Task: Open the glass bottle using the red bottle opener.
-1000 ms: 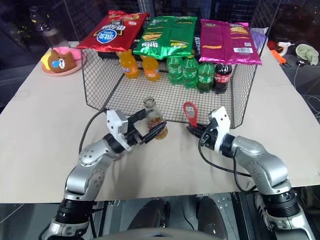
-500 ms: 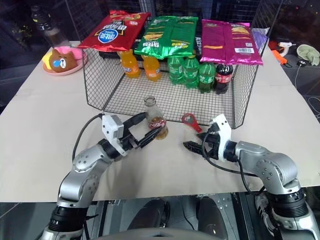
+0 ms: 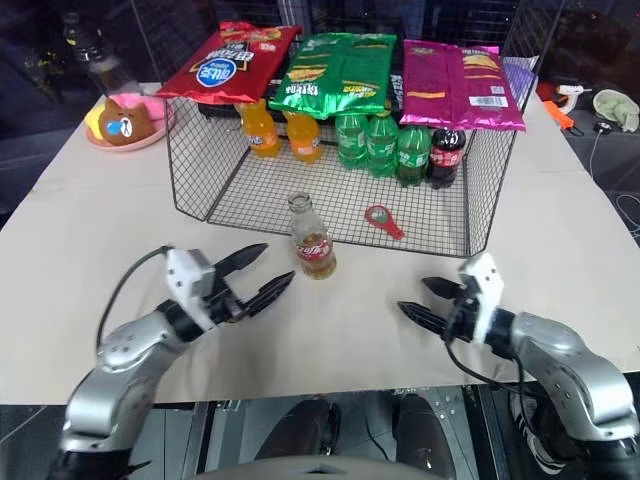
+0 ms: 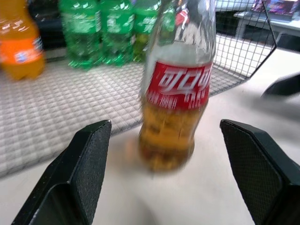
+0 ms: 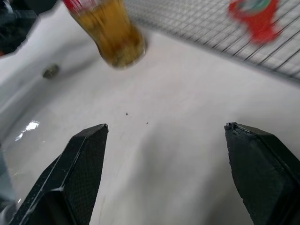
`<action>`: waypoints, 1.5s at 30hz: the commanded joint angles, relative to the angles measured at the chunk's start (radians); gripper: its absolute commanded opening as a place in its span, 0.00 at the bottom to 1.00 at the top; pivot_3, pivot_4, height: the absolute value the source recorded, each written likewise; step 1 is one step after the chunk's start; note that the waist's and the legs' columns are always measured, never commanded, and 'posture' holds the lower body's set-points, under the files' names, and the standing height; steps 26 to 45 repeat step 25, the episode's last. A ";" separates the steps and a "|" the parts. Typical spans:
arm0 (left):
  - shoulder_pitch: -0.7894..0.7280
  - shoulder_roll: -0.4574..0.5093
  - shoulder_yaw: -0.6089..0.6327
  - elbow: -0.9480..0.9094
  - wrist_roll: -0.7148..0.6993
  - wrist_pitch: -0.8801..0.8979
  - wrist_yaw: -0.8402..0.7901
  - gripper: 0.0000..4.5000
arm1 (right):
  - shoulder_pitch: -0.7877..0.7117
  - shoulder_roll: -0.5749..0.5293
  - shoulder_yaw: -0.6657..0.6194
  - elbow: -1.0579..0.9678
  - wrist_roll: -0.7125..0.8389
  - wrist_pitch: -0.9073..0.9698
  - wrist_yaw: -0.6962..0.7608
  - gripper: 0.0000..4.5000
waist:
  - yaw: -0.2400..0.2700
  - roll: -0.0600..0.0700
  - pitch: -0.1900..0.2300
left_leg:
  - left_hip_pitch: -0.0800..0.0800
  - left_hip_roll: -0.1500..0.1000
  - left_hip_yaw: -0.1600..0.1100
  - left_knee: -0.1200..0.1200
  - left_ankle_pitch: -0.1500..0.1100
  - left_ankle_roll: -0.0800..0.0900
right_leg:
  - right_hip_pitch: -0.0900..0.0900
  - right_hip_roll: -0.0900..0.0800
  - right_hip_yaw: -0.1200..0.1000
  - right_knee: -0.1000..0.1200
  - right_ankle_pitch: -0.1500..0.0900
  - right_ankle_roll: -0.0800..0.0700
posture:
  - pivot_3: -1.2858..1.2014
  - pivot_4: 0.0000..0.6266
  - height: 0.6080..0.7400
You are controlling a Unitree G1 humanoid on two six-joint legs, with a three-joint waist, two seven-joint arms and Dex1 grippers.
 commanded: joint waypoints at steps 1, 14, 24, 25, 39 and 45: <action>0.087 0.033 0.073 -0.060 -0.027 0.007 -0.026 0.85 | 0.046 -0.026 -0.072 0.039 -0.038 -0.143 0.111 0.89 | 0.000 0.000 0.000 | 0.001 0.000 0.000 0.000 0.000 0.000 | 0.001 0.000 0.000 0.000 0.000 0.000 | 0.52 0.24 1.00; 0.359 0.051 0.271 0.068 -0.006 -0.117 -0.154 0.85 | 0.161 -0.043 -0.159 0.263 -0.133 -0.467 0.323 0.89 | 0.003 0.000 0.000 | 0.003 0.000 0.000 0.000 -0.002 0.004 | 0.003 -0.002 0.000 0.000 0.000 0.000 | 0.52 0.24 1.00; 0.360 0.036 0.276 0.167 0.063 -0.192 -0.137 0.85 | 0.160 -0.043 -0.154 0.276 -0.140 -0.492 0.336 0.89 | 0.007 -0.001 0.000 | 0.004 0.001 -0.001 0.000 -0.003 0.004 | 0.005 -0.003 -0.002 0.000 0.000 0.000 | 0.52 0.24 1.00; 0.358 0.036 0.273 0.168 0.067 -0.196 -0.134 0.85 | 0.159 -0.042 -0.154 0.276 -0.140 -0.492 0.336 0.89 | 0.007 -0.001 0.000 | 0.004 0.001 -0.001 0.000 -0.003 0.004 | 0.005 -0.003 -0.002 0.000 0.000 0.000 | 0.52 0.24 1.00; 0.358 0.036 0.273 0.168 0.067 -0.196 -0.134 0.85 | 0.159 -0.042 -0.154 0.276 -0.140 -0.492 0.336 0.89 | 0.007 -0.001 0.000 | 0.004 0.001 -0.001 0.000 -0.003 0.004 | 0.005 -0.003 -0.002 0.000 0.000 0.000 | 0.52 0.24 1.00; 0.358 0.036 0.273 0.168 0.067 -0.196 -0.134 0.85 | 0.159 -0.042 -0.154 0.276 -0.140 -0.492 0.336 0.89 | 0.007 -0.001 0.000 | 0.004 0.001 -0.001 0.000 -0.003 0.004 | 0.005 -0.003 -0.002 0.000 0.000 0.000 | 0.52 0.24 1.00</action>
